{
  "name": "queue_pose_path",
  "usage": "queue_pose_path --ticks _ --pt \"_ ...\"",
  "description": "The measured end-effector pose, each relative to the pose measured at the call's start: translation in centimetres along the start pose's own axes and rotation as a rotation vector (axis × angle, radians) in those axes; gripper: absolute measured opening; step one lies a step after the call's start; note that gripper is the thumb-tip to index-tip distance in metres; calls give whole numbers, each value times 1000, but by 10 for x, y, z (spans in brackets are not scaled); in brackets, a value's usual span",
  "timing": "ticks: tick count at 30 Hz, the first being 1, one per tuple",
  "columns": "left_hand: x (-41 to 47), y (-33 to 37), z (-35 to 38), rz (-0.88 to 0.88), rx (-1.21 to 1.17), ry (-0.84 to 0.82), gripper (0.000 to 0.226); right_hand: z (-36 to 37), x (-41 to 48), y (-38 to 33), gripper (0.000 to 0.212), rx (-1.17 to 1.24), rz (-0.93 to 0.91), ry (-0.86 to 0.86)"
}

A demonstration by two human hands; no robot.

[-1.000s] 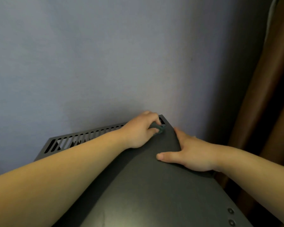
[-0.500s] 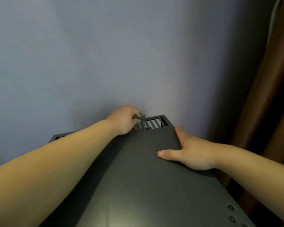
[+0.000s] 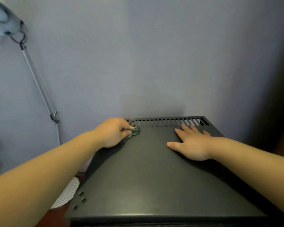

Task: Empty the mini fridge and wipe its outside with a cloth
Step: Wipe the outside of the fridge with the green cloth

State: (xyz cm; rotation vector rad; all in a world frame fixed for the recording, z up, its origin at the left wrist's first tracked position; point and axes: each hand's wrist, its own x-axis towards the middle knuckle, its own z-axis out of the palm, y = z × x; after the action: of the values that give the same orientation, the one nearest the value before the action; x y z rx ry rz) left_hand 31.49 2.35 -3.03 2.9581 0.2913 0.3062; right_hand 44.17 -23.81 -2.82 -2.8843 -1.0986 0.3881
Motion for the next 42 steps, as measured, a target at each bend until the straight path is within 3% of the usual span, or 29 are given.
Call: queue_pose_path --ticks 13,18,29,36,42 --pt "-134 11 -24 165 -188 -72 27 22 -84 -84 86 6 -38 -52" --pt "-157 21 -24 249 -216 -120 30 36 -129 -90 80 41 -46 2" --pt "-148 119 -15 348 -109 -276 41 39 -202 3 89 39 162 6" --pt "-97 234 15 414 -75 -310 44 31 -243 97 108 243 240 -1" --pt "-71 286 22 419 -39 -286 44 30 -240 128 120 294 126 -3"
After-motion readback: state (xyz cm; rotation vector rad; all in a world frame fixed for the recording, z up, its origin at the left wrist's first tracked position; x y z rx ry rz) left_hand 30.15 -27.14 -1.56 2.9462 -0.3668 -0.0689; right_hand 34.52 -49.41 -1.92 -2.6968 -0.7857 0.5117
